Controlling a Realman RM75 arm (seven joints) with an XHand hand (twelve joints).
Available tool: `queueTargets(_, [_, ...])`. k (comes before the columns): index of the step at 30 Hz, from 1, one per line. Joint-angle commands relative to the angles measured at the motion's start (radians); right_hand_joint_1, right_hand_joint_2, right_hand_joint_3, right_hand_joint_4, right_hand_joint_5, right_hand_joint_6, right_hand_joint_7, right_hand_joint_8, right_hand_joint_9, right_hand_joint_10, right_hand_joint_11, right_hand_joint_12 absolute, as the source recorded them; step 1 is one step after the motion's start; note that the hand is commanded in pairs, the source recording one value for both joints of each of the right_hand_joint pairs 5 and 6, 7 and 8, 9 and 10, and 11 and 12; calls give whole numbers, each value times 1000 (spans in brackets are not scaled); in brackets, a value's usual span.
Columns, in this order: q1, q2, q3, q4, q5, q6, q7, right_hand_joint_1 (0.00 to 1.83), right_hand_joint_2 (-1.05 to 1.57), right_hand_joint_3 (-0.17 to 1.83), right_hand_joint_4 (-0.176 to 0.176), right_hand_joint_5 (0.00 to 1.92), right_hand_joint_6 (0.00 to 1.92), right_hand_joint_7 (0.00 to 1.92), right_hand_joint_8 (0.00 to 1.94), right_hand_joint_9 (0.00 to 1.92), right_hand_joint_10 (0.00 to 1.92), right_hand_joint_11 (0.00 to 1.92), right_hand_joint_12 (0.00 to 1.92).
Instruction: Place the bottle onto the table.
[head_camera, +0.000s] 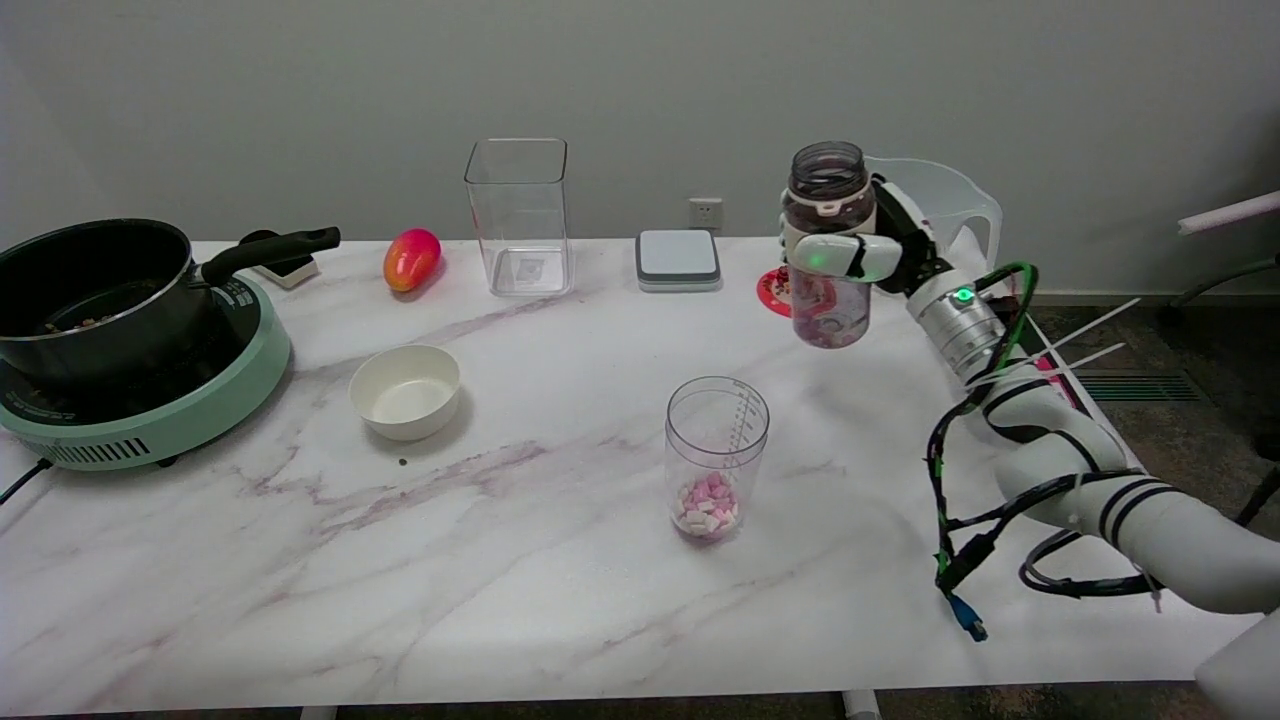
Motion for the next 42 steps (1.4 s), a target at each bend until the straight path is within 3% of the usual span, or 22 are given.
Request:
queueTargets(1, [140, -208, -75, -197, 14, 29, -76, 1226, 1489, 233, 0, 1870, 1870, 1794, 1794, 1553, 1553, 1380, 1380])
queueTargets(13, [236, -261, -68, -275, 45, -115, -144, 1230, 1413, 271, 0, 1845, 1845, 1759, 1759, 1509, 1509, 1343, 1343])
queueTargets(24, [285, -284, -88, -404, 73, -135, -154, 1234, 1348, 310, 0, 1809, 1809, 1729, 1729, 1476, 1476, 1320, 1320])
queueTargets(37, [290, -283, -103, -409, 66, -132, -161, 1266, 1240, 350, 0, 1766, 1766, 1694, 1694, 1436, 1436, 1290, 1290])
queueTargets(42, [288, -280, -102, -400, 101, -57, -321, 1272, 1223, 374, 0, 1782, 1782, 1697, 1697, 1435, 1435, 1287, 1287])
